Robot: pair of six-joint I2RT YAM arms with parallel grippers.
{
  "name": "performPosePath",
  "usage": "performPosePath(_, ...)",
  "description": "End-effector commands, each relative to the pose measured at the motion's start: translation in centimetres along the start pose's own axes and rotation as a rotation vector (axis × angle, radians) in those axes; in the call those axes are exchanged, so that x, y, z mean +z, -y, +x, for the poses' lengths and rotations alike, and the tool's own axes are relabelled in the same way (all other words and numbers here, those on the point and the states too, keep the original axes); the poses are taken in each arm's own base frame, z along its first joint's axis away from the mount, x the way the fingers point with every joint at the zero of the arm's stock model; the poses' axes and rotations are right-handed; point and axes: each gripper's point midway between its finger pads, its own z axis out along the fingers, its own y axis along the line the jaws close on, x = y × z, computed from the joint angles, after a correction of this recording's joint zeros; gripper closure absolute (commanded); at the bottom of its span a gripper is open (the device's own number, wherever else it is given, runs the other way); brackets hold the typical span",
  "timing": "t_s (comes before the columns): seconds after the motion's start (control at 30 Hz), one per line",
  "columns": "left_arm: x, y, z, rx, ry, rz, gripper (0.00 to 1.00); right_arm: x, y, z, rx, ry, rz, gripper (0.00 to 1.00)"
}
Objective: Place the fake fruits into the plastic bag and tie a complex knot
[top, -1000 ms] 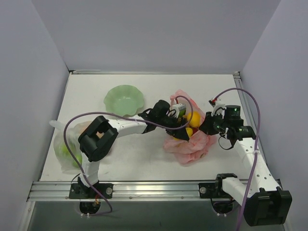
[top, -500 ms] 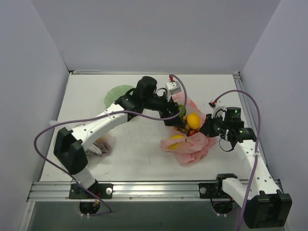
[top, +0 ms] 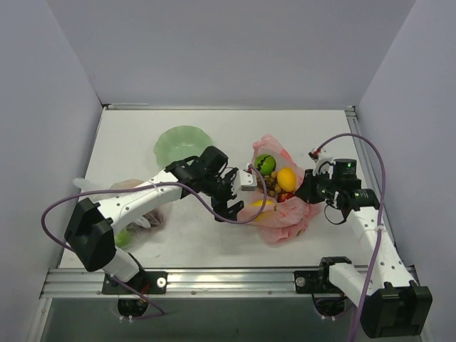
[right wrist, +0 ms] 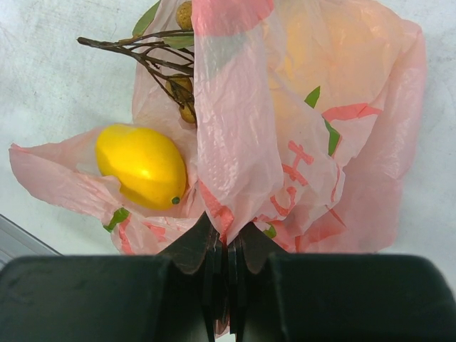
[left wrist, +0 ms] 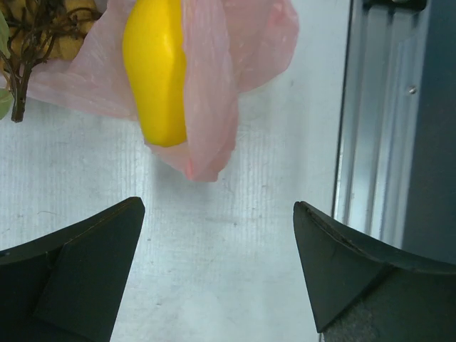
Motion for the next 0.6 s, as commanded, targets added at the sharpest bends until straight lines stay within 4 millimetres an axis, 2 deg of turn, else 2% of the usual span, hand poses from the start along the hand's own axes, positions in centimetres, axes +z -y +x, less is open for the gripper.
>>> performPosePath(0.0, 0.8, -1.1, -0.1, 0.135, -0.022, -0.033, 0.03, -0.1, 0.0, 0.5, -0.002, -0.019, -0.011, 1.00)
performPosePath(0.23, 3.6, -2.6, -1.3, 0.217, 0.016, -0.060, 0.03, -0.1, 0.0, 0.8, 0.000, -0.025, -0.012, 1.00)
performPosePath(0.3, 4.4, -2.6, -1.1, 0.219, 0.007, -0.045, 0.07, -0.2, -0.1, 0.8, 0.000, -0.028, -0.012, 1.00)
performPosePath(0.43, 5.3, -2.7, -0.5, 0.225, -0.046, -0.036, 0.34, -0.3, -0.1, 0.9, -0.004, -0.026, -0.015, 1.00)
performPosePath(0.47, 5.1, -2.8, -0.5, 0.220, -0.062, -0.036, 0.50, -0.3, -0.1, 1.0, -0.003, -0.029, -0.015, 1.00)
performPosePath(0.53, 4.7, -3.2, -0.5, 0.216, -0.081, -0.063, 0.62, -0.4, -0.2, 1.0, -0.003, -0.027, -0.022, 1.00)
performPosePath(0.57, 4.2, -3.0, -0.5, 0.217, -0.095, -0.062, 0.72, -0.4, -0.3, 1.1, -0.003, -0.030, -0.025, 1.00)
